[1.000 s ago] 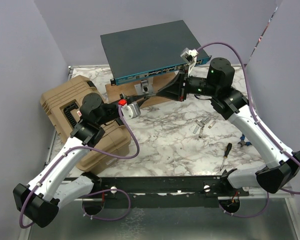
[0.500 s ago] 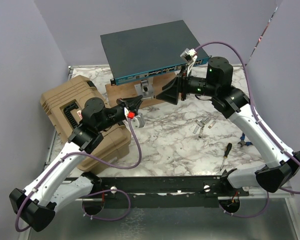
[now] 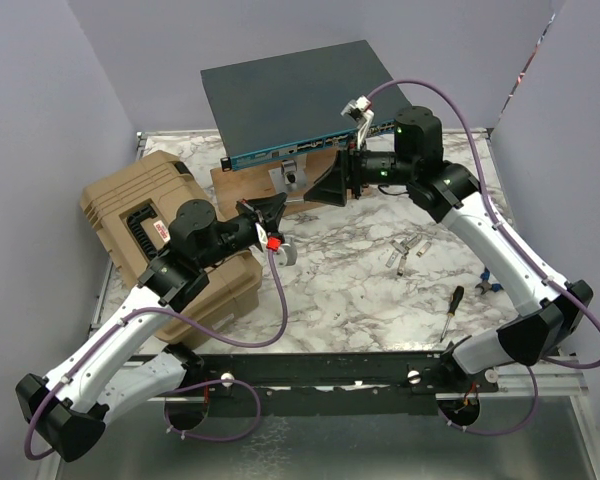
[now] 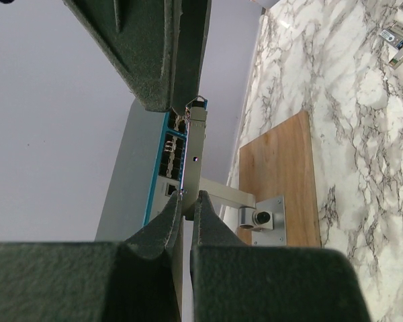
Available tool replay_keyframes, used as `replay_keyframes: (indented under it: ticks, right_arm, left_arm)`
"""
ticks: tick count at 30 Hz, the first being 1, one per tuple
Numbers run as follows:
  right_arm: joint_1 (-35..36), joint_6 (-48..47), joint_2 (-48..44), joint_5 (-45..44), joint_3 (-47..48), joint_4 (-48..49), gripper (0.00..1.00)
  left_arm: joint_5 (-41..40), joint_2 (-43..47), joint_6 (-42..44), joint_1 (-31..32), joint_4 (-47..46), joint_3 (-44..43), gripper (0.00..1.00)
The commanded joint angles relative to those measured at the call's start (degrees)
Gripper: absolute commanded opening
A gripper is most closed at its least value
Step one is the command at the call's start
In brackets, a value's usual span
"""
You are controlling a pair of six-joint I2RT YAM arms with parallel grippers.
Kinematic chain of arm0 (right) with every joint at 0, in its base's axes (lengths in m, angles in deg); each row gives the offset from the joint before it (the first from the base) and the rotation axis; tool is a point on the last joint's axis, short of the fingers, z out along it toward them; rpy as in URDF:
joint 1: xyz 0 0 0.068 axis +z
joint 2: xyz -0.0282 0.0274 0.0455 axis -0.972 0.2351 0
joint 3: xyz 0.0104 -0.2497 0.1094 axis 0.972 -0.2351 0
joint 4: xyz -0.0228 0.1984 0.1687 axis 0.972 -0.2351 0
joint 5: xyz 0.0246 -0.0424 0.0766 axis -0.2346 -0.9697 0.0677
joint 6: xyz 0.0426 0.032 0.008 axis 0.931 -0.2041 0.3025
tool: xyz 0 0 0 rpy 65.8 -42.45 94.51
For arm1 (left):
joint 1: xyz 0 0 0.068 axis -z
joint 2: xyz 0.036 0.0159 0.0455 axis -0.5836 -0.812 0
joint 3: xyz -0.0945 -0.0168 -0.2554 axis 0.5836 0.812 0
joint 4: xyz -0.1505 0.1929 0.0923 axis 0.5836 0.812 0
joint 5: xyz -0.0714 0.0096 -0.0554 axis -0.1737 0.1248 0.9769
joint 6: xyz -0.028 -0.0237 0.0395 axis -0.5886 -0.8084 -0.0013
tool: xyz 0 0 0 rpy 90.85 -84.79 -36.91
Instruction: Insert the plug into the switch port
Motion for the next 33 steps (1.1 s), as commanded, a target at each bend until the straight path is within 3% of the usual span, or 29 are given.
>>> replay_keyframes:
  ticks: [1, 19, 26, 29, 33]
  right_arm:
    - [0.5, -0.1, 0.6, 2.8, 1.2, -2.0, 0.63]
    - [0.8, -1.2, 2.8, 4.4, 2.1, -4.1, 0.42]
    - [1.1, -1.4, 3.0, 5.3, 2.4, -4.5, 0.39]
    - [1.1, -1.4, 2.7, 5.3, 2.0, -4.2, 0.33]
    - [1.1, -1.3, 2.4, 5.6, 1.5, -3.5, 0.18]
  left_arm:
    - [-1.1, -0.1, 1.2, 0.6, 1.0, -0.1, 0.00]
    - [-0.9, -1.1, 1.0, 1.4, 1.0, -0.7, 0.00]
    - [-0.9, -1.1, 0.7, 1.6, 1.0, -0.8, 0.00]
    - [-0.7, -1.1, 0.5, 1.6, 1.0, -0.7, 0.00]
    - [-0.9, -1.1, -0.2, 1.7, 1.0, -0.4, 0.00]
